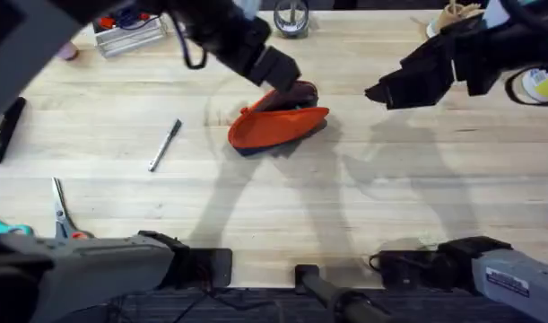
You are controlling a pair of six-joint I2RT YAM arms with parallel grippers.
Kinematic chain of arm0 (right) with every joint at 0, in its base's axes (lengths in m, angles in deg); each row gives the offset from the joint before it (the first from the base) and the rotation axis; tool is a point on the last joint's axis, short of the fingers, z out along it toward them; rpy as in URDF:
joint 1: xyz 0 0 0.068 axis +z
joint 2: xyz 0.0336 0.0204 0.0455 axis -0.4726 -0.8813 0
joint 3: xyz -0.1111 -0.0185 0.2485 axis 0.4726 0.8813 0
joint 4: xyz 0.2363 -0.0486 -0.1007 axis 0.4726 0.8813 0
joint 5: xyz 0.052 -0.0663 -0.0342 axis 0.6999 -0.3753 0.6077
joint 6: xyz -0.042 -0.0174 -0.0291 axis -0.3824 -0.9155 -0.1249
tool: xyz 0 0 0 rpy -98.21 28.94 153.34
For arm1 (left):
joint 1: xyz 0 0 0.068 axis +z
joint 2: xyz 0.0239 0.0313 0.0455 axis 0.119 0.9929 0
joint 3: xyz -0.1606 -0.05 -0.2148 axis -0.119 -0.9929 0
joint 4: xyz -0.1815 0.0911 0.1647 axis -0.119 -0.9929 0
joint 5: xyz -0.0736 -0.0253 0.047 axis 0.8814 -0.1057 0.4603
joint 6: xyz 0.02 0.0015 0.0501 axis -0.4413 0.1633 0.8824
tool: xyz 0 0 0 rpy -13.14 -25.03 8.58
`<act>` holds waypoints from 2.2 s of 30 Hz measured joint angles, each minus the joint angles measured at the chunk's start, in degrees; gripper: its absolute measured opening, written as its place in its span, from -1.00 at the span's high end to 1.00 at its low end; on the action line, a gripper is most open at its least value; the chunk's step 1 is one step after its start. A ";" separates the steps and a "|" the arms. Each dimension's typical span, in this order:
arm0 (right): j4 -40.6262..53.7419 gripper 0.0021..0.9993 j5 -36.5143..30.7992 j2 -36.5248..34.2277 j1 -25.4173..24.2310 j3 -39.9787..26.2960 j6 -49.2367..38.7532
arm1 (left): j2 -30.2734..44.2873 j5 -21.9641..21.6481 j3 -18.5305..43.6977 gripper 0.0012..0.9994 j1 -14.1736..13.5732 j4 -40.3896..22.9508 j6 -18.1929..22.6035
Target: Unzip the bag, pick up the pens from the table one at a time and place them inside, then zip the bag closed.
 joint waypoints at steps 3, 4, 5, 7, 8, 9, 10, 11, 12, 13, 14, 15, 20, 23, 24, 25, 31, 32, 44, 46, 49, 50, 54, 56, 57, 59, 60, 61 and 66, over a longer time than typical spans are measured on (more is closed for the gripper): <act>0.00 -0.99 0.00 0.01 0.00 0.00 0.00 | -1.79 -3.38 0.00 -0.99 1.57 -3.57 -4.79; 0.00 -1.00 0.00 -0.01 0.00 0.00 0.00 | -2.29 -4.45 0.00 -0.99 2.05 -4.66 -6.22; 0.00 -1.00 0.00 0.01 0.00 0.00 0.00 | -2.86 -5.77 0.00 -0.99 2.58 -5.89 -7.86; 0.00 -1.00 0.00 0.01 0.00 0.00 -0.01 | -3.86 -7.85 0.00 -0.99 3.40 -7.91 -10.40; 0.00 -1.00 0.00 0.01 0.00 0.00 0.00 | -4.34 -8.90 0.00 -0.99 3.80 -8.93 -11.62; 0.00 -1.00 0.00 0.01 0.00 0.00 0.00 | -4.84 -10.00 0.00 -0.99 4.22 -10.01 -12.86; 0.00 -1.00 0.00 0.01 0.00 0.00 0.00 | -5.25 -10.85 0.00 -0.99 4.58 -11.02 -13.82; 0.00 -1.00 0.01 0.01 0.00 0.00 0.00 | -5.66 -11.69 0.00 -0.99 4.93 -11.97 -14.77; 0.02 -1.00 0.00 0.01 0.00 0.00 0.00 | -6.09 -12.52 -0.02 -0.99 5.34 -12.79 -15.72; 0.00 -1.00 0.00 0.01 0.00 0.00 0.00 | -6.52 -13.36 -0.22 -0.99 5.74 -13.39 -16.63; 0.00 -1.00 0.00 0.01 0.00 0.00 0.00 | -7.18 -14.05 -0.86 -0.99 6.27 -13.64 -17.52; 0.00 -1.00 0.00 0.01 0.00 0.00 0.00 | -7.80 -14.64 -1.63 -0.99 6.73 -13.76 -18.10; 0.00 -1.00 0.00 0.01 0.00 0.00 0.00 | -11.23 -16.20 -8.32 -0.99 9.90 -12.78 -19.94; 0.00 -1.00 0.00 0.01 0.00 0.00 0.00 | -13.11 -16.46 -12.66 -0.99 12.53 -10.94 -20.40; 0.00 -1.00 0.00 0.01 0.00 0.00 0.01 | -13.70 -16.48 -14.14 -0.99 13.61 -10.16 -20.54; 0.00 -0.99 0.00 0.01 0.00 0.00 0.00 | -14.12 -16.48 -15.45 -0.99 14.66 -9.57 -20.61; 0.00 -1.00 0.00 0.01 0.00 0.00 0.00 | -14.86 -16.46 -21.10 -0.99 20.17 -5.81 -20.23; 0.00 -1.00 0.00 0.01 0.00 0.00 0.00 | -14.76 -16.46 -21.67 -0.99 21.01 -5.41 -20.03; 0.00 -1.00 0.00 0.01 0.00 0.00 0.00 | -7.40 -16.46 -22.47 -0.99 27.24 -1.78 -18.37; 0.00 -1.00 0.00 0.01 0.00 0.00 0.00 | -6.04 -16.46 -22.47 -0.99 27.48 -0.75 -17.51; 0.00 -1.00 0.00 0.01 0.00 0.00 0.00 | -4.24 -16.46 -22.47 -0.99 27.97 0.43 -14.99; 0.00 -1.00 0.00 0.01 0.00 0.00 0.00 | -3.68 -16.46 -22.47 -0.99 28.14 0.63 -14.07; 0.00 -0.99 0.00 0.01 0.00 0.00 0.00 | -1.17 -16.48 -22.47 -0.99 28.43 1.39 -10.56; 0.00 -1.00 0.00 0.01 0.00 0.00 0.00 | 0.16 -16.47 -22.47 -0.99 28.43 2.16 -8.91; 0.00 -1.00 0.00 0.01 0.00 0.00 0.00 | 0.78 -16.46 -22.47 -0.99 28.43 2.48 -8.00; 0.00 -1.00 0.00 -0.01 0.00 0.00 0.00 | 2.16 -16.47 -22.47 -0.99 28.48 2.84 -6.06; 0.00 -1.00 0.00 0.01 0.00 0.00 0.00 | 2.99 -16.46 -22.47 -0.99 28.59 3.04 -4.91; 0.02 -1.00 0.00 0.01 0.00 0.00 0.00 | 3.65 -16.46 -22.47 -0.99 28.74 3.34 -4.02; 0.00 -1.00 0.00 0.01 0.00 0.00 0.00 | 6.84 -15.13 -22.47 -0.99 30.72 5.46 0.50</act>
